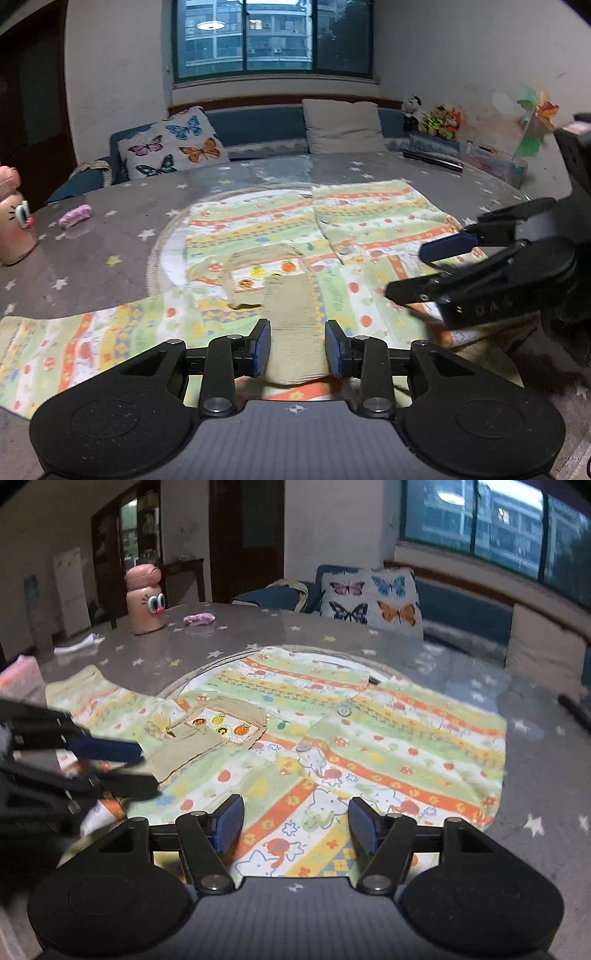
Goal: Fold clothes
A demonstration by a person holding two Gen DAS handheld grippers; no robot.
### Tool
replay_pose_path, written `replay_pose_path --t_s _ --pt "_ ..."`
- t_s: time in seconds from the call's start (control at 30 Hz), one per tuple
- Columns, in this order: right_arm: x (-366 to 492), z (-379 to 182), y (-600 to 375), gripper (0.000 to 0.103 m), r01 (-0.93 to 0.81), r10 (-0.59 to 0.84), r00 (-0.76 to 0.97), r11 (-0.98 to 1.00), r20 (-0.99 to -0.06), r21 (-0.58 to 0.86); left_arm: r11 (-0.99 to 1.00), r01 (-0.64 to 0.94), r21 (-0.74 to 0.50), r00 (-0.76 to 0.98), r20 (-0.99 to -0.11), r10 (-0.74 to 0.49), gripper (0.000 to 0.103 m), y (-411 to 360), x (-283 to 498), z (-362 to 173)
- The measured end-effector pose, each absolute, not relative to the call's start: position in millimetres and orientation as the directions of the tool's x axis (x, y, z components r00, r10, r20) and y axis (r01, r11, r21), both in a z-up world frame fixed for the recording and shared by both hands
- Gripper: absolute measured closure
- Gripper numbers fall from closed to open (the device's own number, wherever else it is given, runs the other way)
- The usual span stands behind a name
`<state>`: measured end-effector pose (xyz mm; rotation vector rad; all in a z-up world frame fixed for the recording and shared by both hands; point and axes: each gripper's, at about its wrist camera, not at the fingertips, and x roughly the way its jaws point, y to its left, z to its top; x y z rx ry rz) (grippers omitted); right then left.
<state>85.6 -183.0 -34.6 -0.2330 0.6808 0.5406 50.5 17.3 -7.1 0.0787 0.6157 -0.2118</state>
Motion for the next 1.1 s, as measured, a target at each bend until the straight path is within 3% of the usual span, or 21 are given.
replay_pose_path --t_s 0.2,0.47,0.73,1.1 --pt "69.9 -29.4 -176.1 0.032 -0.58 0.433 0.632 0.814 -0.643 -0.022 0.995 0.098 0.008 0.813 -0.578 -0.075 0.067 47.8 41.1 -1.6" --pt "59.8 -34.3 -165.6 0.016 -0.607 0.438 0.622 0.793 -0.649 -0.047 0.98 -0.197 0.033 0.791 -0.585 0.179 0.058 119.7 29.7 -5.3" --pt "56.2 -31.5 -167.5 0.012 -0.602 0.446 0.622 0.798 -0.643 -0.029 0.871 -0.491 0.032 0.697 -0.585 0.414 0.058 199.8 31.0 -10.9" --pt "47.7 -26.0 -168.7 0.011 -0.595 0.464 0.62 0.804 -0.632 0.007 0.833 -0.55 -0.065 0.684 -0.607 0.404 0.058 238.7 36.2 -15.1"
